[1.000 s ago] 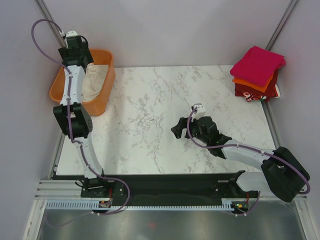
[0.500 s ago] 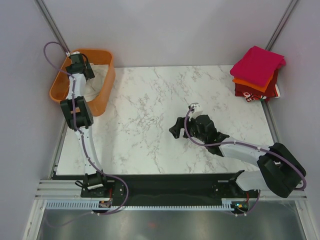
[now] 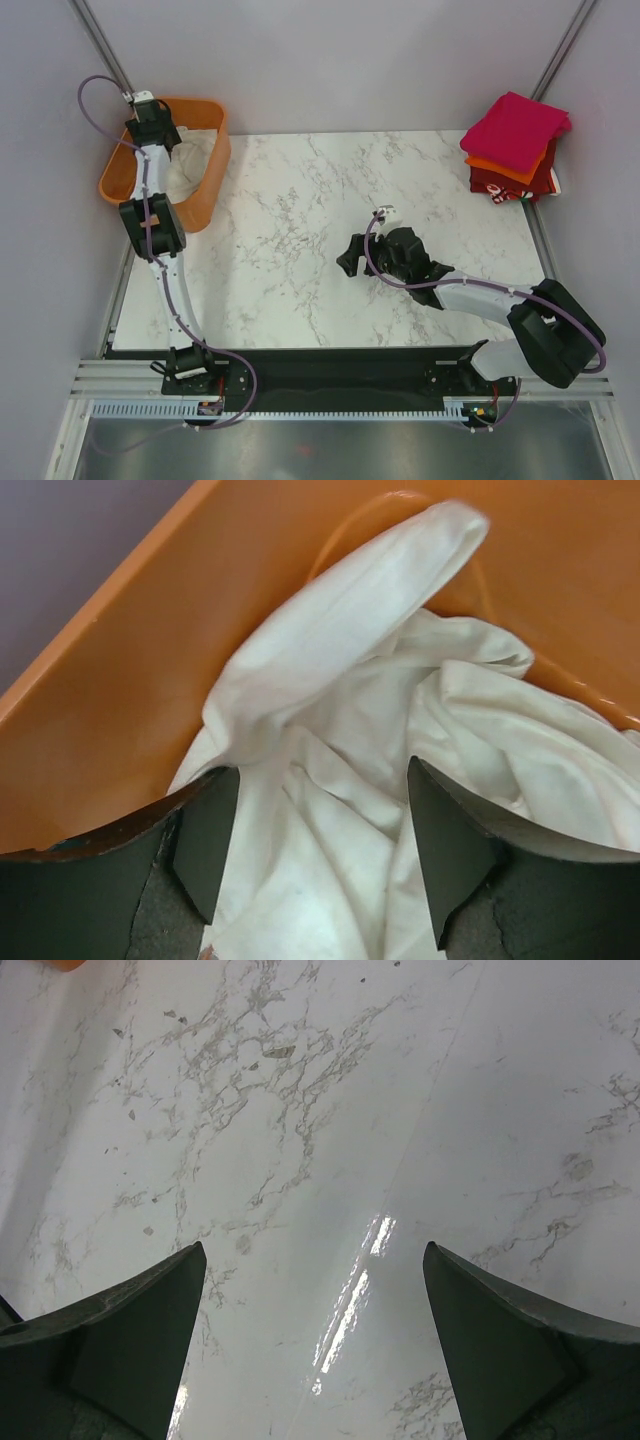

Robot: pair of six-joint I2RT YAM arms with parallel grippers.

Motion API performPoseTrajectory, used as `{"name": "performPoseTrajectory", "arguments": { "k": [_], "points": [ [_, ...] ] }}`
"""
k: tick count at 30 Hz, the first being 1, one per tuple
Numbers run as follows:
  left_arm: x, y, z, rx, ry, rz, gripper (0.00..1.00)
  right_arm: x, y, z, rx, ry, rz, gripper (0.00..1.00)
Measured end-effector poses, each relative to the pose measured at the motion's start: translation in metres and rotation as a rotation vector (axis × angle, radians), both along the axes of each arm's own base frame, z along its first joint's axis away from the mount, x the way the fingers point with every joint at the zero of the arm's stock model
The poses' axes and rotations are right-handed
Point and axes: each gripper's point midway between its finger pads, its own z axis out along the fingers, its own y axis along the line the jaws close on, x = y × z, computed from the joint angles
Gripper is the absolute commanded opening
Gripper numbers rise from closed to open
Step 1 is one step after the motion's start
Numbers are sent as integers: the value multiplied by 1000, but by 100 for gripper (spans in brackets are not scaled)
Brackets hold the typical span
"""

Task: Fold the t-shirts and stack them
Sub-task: Grab the tshirt from the pile

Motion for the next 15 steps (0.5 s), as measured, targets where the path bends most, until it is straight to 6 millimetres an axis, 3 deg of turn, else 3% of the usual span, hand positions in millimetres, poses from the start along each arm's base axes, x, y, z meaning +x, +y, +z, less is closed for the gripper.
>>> {"name": "performPoseTrajectory", "arguments": {
  "k": [7,8,10,15],
  "points": [
    [8,-24,28,27,-45,-37,76,0,0,-1,-1,3,3,98],
    [8,-27,35,37,-51,-39,69,0,1,-1,0,3,4,98],
    [7,-31,46,58,-61,-36,68,-1,1,0,1,3,6,98],
    [2,-39,77,122,-99,-30,83,-1,2,0,3,5,10,98]
  ]
}}
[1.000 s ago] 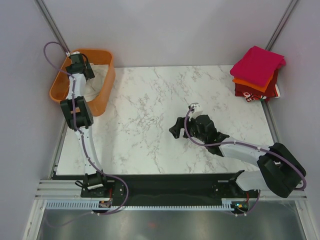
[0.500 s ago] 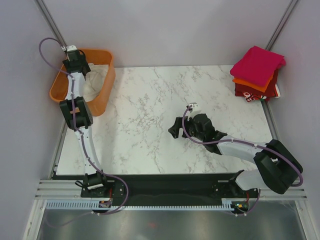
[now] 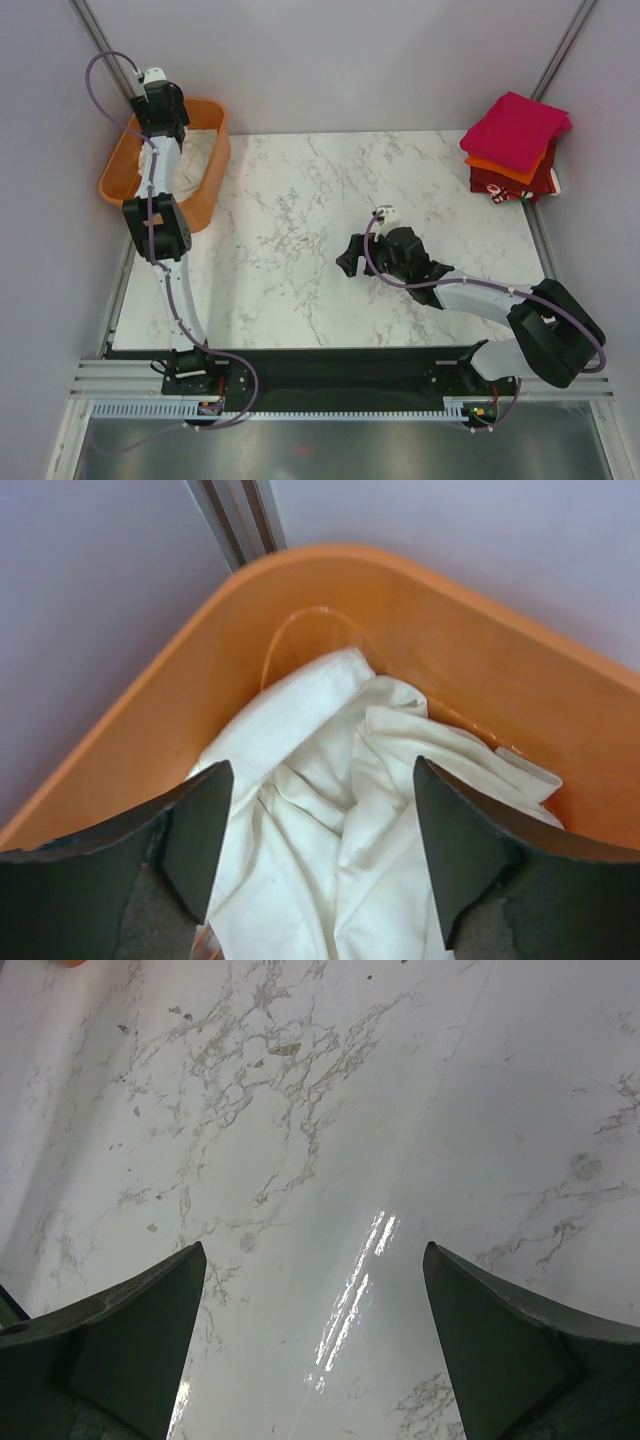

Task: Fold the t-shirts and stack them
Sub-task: Grab the tshirt from the pile

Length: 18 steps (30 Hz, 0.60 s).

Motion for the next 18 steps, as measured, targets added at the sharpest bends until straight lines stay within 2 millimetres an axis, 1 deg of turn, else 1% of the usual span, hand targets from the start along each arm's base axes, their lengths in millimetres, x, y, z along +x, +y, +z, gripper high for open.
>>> {"name": "performPoseTrajectory", "arguments": {
  "k": [2,4,10,12,14,18],
  "points": [
    [2,-1,10,25,-25,3,84,0,1,0,1,1,4,98],
    [4,0,16,44,-41,3,85,0,1,0,1,2,5,98],
    [2,14,14,81,-32,22,86,0,1,-1,-2,6,5,98],
    [3,24,7,85,-29,32,86,0,1,0,-1,4,5,98],
    [3,34,-3,79,-20,34,87,1,2,1,0,2,6,98],
    [2,57,-39,56,26,36,89,1,2,1,-1,4,6,98]
  ]
}}
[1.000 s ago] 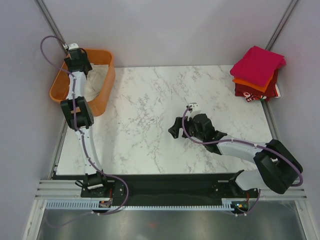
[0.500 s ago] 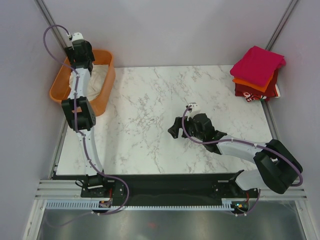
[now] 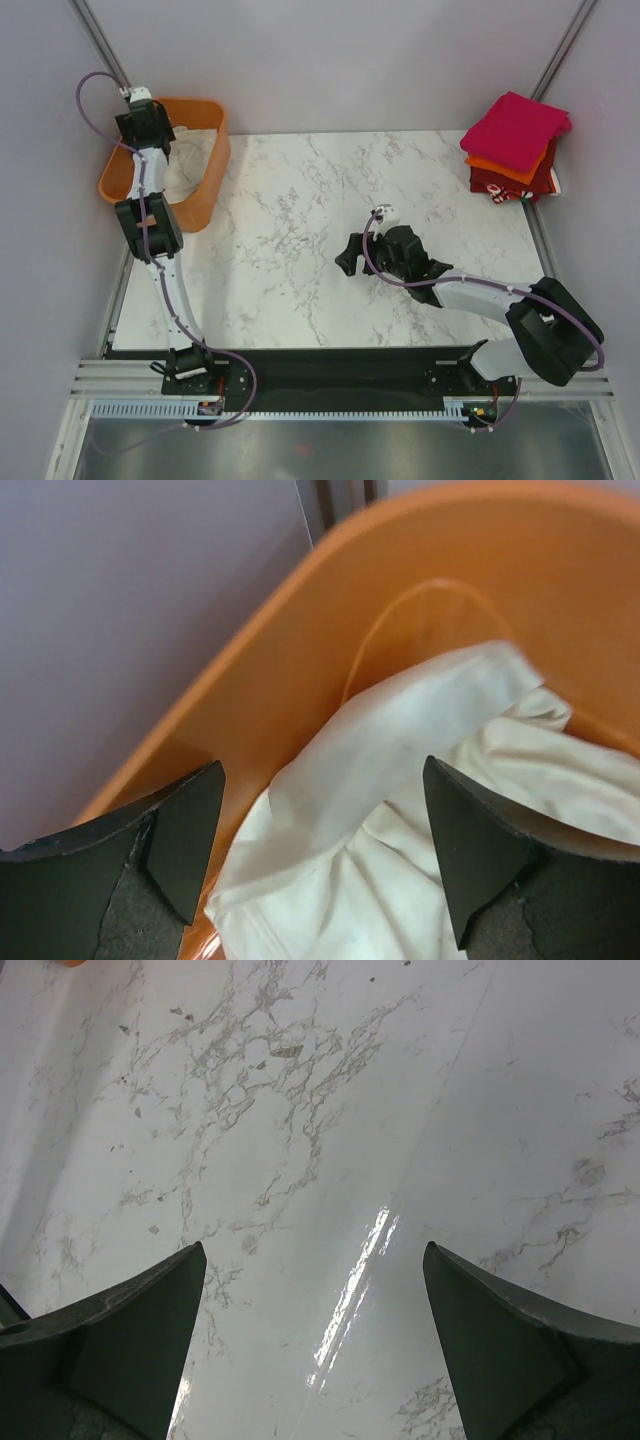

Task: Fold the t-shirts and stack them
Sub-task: Grab the tshirt from the pile

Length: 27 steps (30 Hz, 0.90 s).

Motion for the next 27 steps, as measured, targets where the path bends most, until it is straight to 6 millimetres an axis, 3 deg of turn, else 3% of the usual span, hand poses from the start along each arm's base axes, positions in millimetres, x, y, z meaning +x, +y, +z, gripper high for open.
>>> {"name": "performPoseTrajectory", "arguments": {
  "k": [7,8,9,11,12,17,23,27],
  "points": [
    [1,10,-66,-41,88,-15,91,1,1,-2,-6,5,1,98],
    [1,10,-75,-44,99,-15,88,1,1,-2,-6,6,1,98],
    [2,10,-80,-46,105,-15,71,1,1,-1,-6,5,1,98],
    [2,10,-88,-44,115,-16,49,2,1,-1,-6,6,1,98],
    [3,10,-88,-43,116,-17,26,2,1,-2,-6,6,1,98],
    [5,12,-82,-37,100,-14,2,2,0,-2,-8,8,0,98],
    [6,6,-71,-52,80,-12,2,2,0,-7,-17,19,-3,98],
    [3,-13,-33,-70,39,-29,2,3,-1,-7,-17,19,-4,98]
  ]
}}
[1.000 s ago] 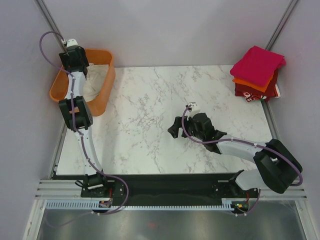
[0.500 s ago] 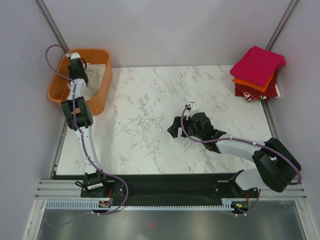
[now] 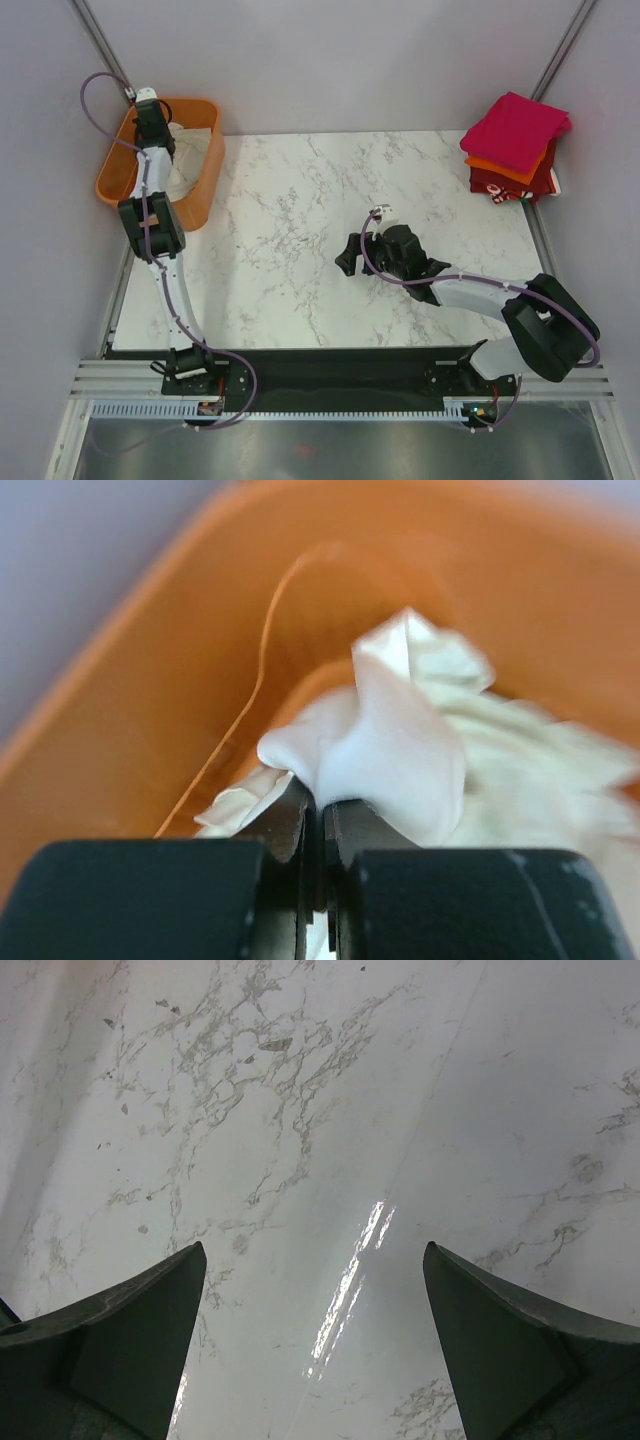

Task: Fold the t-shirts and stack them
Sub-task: Grab the tshirt from the pile, then move the tshirt to the center of the board

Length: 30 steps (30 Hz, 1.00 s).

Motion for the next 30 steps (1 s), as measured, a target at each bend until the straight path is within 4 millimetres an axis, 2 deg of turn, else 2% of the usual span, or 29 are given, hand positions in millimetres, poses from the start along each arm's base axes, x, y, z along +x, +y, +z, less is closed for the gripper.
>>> {"name": "performPoseTrajectory", "arguments": {
  "k": [2,5,6,8,9,11,13,14,15,16,17,18,20,21,22,24,25,28,30],
  "points": [
    [1,-18,43,0,-58,-30,2,0,0,0,0,0,0,98],
    [-1,-68,132,15,-189,-121,2,0,0,0,0,0,0,98],
    [-5,-92,166,21,-242,-163,2,0,0,0,0,0,0,98],
    [-20,-155,242,35,-359,-268,2,0,0,0,0,0,0,98],
    [-30,-185,273,45,-409,-323,2,0,0,0,0,0,0,98],
    [-65,-258,340,70,-519,-459,2,0,0,0,1,-1,0,98],
    [-116,-332,402,96,-631,-603,3,0,0,3,5,-6,-1,98],
    [-142,-361,427,103,-685,-665,4,0,-1,4,8,-12,-2,98],
    [-168,-384,449,103,-732,-717,6,-1,-2,7,13,-19,-4,98],
    [-190,-397,464,104,-768,-752,8,-3,-4,11,21,-31,-7,98],
    [-216,-402,481,105,-805,-775,9,-5,-7,16,30,-48,-15,98],
    [-237,-399,491,107,-826,-782,20,-6,-11,20,35,-63,-24,98],
    [-266,-380,497,112,-840,-751,57,-9,-20,34,45,-98,-53,98],
    [-282,-370,492,110,-832,-739,84,-9,-27,46,52,-124,-80,98],
    [-294,-362,482,105,-813,-733,98,-9,-33,58,60,-150,-105,98],
    [-314,-361,456,60,-773,-757,100,-11,-49,84,67,-195,-162,98],
    [-325,-363,436,38,-732,-784,100,-12,-59,102,69,-224,-202,98],
    [-344,-371,361,-47,-583,-843,100,-14,-85,148,71,-293,-292,98],
    [-350,-368,299,-91,-445,-835,100,-18,-100,173,73,-330,-346,98]
  ]
}}
